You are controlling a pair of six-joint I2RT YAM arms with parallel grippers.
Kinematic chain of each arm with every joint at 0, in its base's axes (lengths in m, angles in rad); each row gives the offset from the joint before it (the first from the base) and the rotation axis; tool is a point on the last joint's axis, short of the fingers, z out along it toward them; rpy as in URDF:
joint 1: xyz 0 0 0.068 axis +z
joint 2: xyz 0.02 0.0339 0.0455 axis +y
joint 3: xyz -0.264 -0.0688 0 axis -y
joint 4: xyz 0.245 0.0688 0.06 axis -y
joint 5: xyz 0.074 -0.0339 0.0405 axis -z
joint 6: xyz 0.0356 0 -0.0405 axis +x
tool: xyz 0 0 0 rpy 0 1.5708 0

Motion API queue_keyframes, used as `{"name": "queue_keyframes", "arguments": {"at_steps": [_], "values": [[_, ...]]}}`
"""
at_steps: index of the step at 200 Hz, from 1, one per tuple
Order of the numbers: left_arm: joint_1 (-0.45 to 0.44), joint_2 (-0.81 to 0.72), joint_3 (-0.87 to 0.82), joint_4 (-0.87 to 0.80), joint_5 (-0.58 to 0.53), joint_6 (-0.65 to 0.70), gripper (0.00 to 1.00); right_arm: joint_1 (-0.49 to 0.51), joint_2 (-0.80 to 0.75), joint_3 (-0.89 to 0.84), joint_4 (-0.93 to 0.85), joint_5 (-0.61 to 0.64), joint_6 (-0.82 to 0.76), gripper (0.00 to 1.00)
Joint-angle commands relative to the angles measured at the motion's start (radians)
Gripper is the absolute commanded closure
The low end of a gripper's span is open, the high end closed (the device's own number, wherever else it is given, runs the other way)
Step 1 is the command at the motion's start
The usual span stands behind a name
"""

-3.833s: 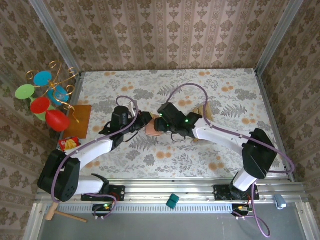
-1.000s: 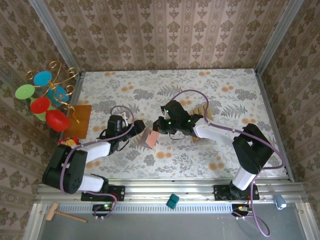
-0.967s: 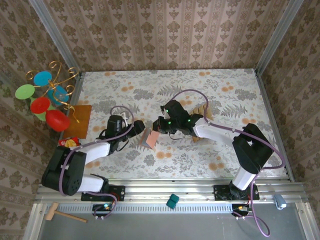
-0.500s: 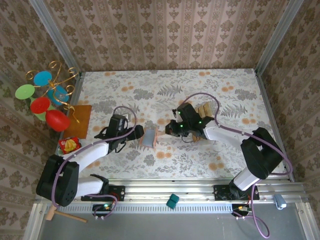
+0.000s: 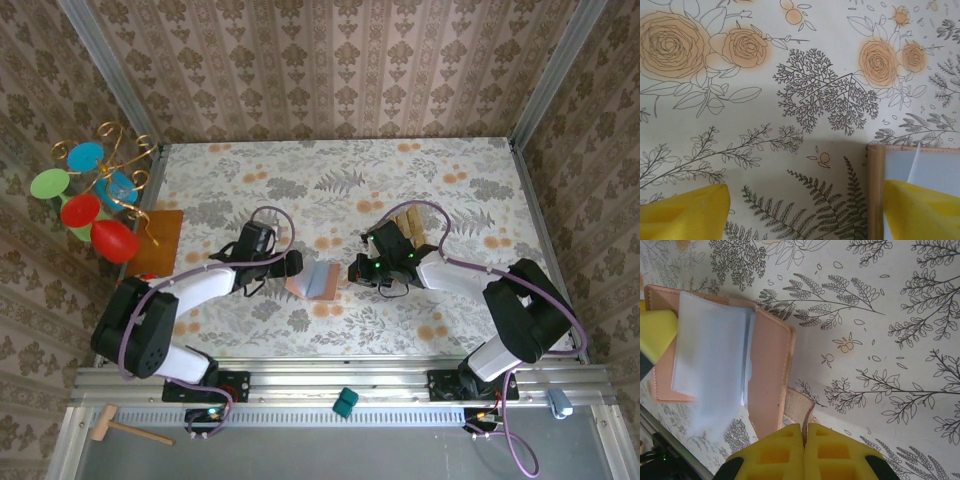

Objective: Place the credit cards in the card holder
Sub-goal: Open the card holder at the center of the table.

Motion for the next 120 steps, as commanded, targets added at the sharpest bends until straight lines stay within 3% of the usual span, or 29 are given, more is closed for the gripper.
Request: {"name": "queue_keyframes", "arguments": {"at_steps": [1,32,85,105,120], "values": [[-0.005,0.016,0.015,-0.002,0.013,0.023,0.23,-0.004,-0.020,-0.016,0.018,0.012,-0.016,1.00],[-0.004,0.007,-0.010,0.012,0.013,0.016,0.32,-0.007,0.011,-0.018,0.008,0.040,-0.022,1.00],[-0.004,-0.055,-0.063,0.048,0.017,-0.006,0.33,-0.018,0.110,-0.008,-0.020,0.122,-0.041,1.00],[-0.002,-0.065,-0.073,0.062,0.030,-0.008,0.40,-0.018,0.108,-0.011,-0.005,0.109,-0.031,1.00],[-0.002,-0.067,-0.080,0.077,0.041,-0.011,0.50,-0.018,0.092,-0.008,-0.008,0.099,-0.027,0.88]]}}
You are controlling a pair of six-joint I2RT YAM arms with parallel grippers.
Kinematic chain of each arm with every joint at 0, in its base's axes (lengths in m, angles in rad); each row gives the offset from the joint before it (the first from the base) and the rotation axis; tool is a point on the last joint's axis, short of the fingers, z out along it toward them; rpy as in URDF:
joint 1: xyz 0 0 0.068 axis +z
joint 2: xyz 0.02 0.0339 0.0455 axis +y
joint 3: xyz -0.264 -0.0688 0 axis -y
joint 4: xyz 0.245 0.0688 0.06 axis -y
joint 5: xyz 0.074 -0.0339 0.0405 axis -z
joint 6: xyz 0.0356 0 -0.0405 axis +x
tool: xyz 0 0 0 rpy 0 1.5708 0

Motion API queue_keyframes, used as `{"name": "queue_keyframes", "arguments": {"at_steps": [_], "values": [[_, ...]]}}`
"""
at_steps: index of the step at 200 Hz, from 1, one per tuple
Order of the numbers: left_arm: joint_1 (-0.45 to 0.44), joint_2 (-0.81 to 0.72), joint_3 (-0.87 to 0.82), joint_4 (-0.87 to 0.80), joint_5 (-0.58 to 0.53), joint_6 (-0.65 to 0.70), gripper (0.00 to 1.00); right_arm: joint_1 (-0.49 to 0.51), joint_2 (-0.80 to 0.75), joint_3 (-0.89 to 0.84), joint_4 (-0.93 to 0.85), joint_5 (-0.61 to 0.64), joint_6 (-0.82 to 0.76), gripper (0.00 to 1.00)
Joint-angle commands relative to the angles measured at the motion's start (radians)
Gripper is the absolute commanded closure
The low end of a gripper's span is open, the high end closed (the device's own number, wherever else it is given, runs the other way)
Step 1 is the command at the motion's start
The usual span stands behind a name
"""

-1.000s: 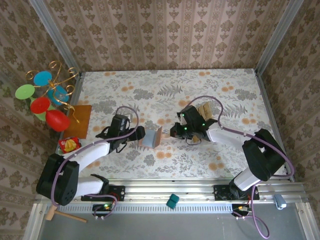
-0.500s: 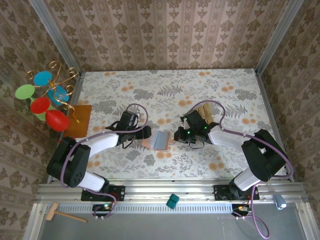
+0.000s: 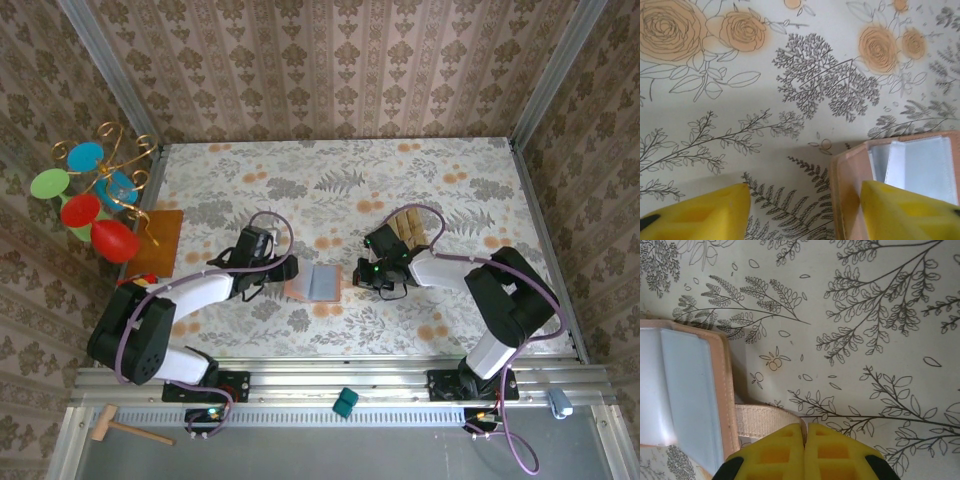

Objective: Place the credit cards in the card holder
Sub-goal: Open the card holder at the center of the table.

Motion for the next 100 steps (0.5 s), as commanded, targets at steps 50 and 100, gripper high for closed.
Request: {"name": "queue_keyframes", "arguments": {"at_steps": [50,100], "values": [[-0.003,-0.049,-0.031,0.066,0.049,-0.021,0.84,-0.003,-0.129,0.033,-0.086,0.016,-0.012,0.56],[-0.007,-0.073,-0.017,0.050,0.053,-0.030,1.00,0.040,-0.238,0.110,-0.165,0.058,-0.009,0.52]]}}
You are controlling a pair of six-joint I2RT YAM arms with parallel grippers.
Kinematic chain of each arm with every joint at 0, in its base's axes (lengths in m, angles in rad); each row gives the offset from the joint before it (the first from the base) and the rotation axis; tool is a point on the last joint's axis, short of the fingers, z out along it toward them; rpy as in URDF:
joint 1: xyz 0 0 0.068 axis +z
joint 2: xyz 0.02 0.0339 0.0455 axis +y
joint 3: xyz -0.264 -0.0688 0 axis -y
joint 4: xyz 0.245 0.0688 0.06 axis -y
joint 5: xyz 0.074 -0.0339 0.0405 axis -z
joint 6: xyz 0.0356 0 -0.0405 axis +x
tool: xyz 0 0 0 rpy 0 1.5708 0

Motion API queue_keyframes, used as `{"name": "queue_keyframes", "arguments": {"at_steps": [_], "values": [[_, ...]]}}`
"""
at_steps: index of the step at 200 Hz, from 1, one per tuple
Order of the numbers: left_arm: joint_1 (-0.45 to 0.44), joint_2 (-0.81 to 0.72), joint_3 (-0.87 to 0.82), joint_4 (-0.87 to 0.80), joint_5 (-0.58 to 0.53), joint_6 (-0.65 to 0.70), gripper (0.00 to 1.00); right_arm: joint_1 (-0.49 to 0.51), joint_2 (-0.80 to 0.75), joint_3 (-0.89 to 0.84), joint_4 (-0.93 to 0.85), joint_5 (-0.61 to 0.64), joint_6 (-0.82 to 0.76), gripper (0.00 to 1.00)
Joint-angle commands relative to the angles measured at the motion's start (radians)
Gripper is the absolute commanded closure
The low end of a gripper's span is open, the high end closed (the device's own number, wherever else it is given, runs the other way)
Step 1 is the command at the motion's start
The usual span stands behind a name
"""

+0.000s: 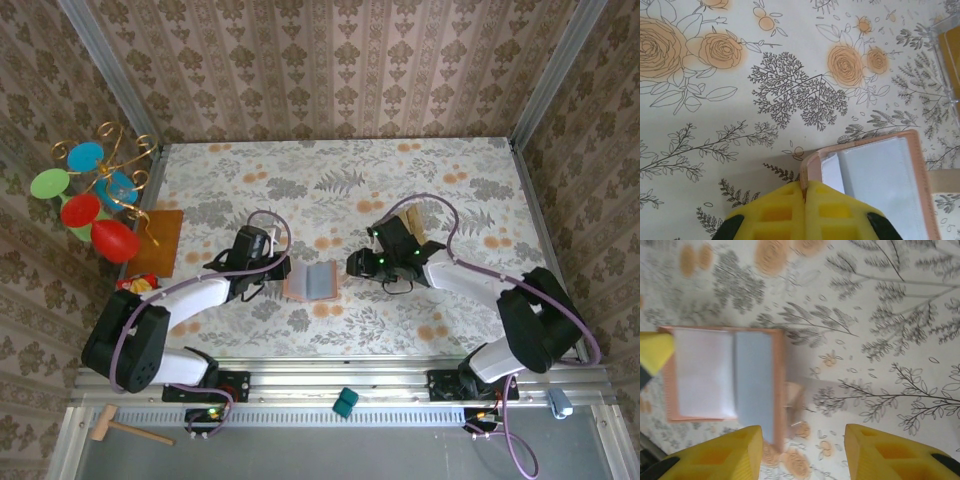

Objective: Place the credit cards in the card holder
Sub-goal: Open the card holder at the center of the table.

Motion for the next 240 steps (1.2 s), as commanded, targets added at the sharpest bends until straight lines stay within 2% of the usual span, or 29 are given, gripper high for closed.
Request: {"name": "queue_keyframes", "arguments": {"at_steps": [1,38,76,106,165,203,240], "values": [[-0.007,-0.021,0.005,0.003,0.011,-0.008,1.00,0.035,-0.045,0.071,-0.070,0.043,-0.005,0.52],[-0.018,-0.014,0.008,0.008,0.009,-0.013,1.00,0.127,0.050,0.167,-0.053,0.057,0.004,0.55],[-0.029,-0.002,0.008,0.013,0.003,-0.016,1.00,0.191,0.247,0.245,0.033,0.046,0.026,0.67],[-0.030,0.004,0.007,0.013,-0.004,-0.006,1.00,0.204,0.353,0.258,0.062,0.061,0.041,0.74],[-0.024,0.032,-0.020,0.024,-0.031,0.019,1.00,0.204,0.408,0.180,0.116,0.081,0.079,0.79],[-0.010,0.051,-0.053,0.044,-0.045,0.019,0.65,0.204,0.407,0.156,0.127,0.082,0.092,0.79],[-0.003,0.074,-0.059,0.044,-0.063,0.025,0.59,0.204,0.407,0.167,0.112,0.078,0.089,0.80]]}}
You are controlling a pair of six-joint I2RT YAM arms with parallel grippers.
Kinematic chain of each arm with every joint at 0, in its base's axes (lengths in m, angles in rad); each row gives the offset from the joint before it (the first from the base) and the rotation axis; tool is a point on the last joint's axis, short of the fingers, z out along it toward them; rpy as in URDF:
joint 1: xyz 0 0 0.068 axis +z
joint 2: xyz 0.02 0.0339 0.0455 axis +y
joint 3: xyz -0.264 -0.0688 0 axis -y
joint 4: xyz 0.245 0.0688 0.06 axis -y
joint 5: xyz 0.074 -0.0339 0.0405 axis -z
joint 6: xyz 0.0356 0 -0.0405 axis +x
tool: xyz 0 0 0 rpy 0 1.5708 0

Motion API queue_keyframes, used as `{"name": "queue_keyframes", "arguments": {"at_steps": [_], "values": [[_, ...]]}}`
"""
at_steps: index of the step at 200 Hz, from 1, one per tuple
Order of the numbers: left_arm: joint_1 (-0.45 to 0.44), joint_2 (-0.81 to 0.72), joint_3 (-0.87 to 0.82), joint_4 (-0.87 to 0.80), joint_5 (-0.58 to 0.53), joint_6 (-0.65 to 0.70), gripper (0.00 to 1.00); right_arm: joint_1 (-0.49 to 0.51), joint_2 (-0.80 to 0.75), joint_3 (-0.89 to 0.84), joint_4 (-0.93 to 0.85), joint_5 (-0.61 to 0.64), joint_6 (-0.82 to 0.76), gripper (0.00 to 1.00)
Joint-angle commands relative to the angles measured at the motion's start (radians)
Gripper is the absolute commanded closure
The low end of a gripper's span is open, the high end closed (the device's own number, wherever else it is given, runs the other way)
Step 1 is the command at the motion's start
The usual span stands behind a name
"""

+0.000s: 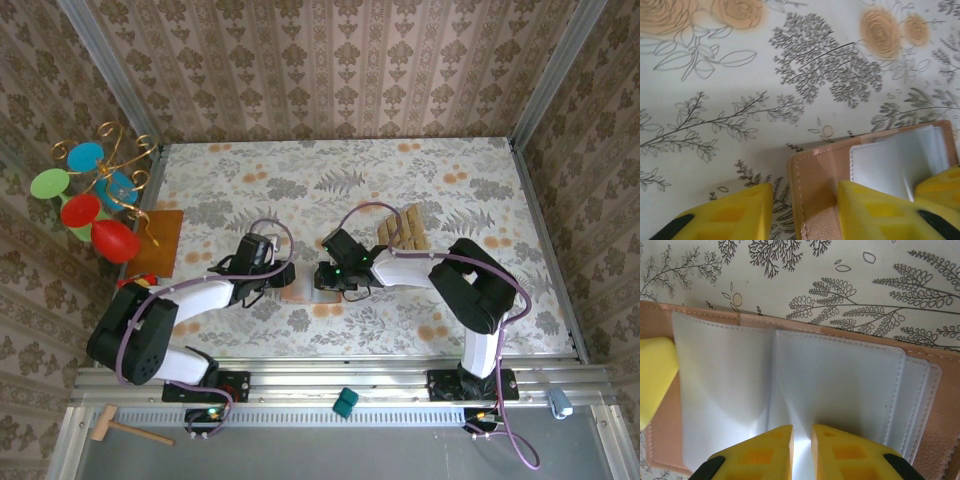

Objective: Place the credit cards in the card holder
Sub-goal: Open the card holder at the center of the table.

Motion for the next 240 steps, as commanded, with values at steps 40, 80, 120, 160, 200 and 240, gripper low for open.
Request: {"name": "queue_keyframes", "arguments": {"at_steps": [40,80,120,160,200,240], "values": [[0.022,-0.037,-0.005,-0.036,-0.043,0.028,0.43,0.000,0.010,-0.003,-0.043,0.025,0.000,0.81],[0.068,-0.132,0.010,-0.101,-0.032,0.050,0.30,0.000,0.010,-0.005,-0.037,0.022,0.006,0.81],[0.069,-0.186,0.033,-0.126,-0.003,0.051,0.27,0.001,-0.003,-0.002,-0.043,0.019,0.003,0.81],[0.064,-0.156,0.014,-0.092,0.006,0.041,0.40,0.001,-0.039,0.024,-0.073,0.014,-0.012,0.82],[0.060,-0.120,-0.021,-0.045,0.012,0.029,0.49,0.004,-0.063,0.061,-0.115,0.014,-0.034,0.84],[0.058,-0.106,-0.033,-0.025,0.012,0.026,0.52,0.011,-0.021,0.115,-0.128,0.007,-0.039,0.86]]}}
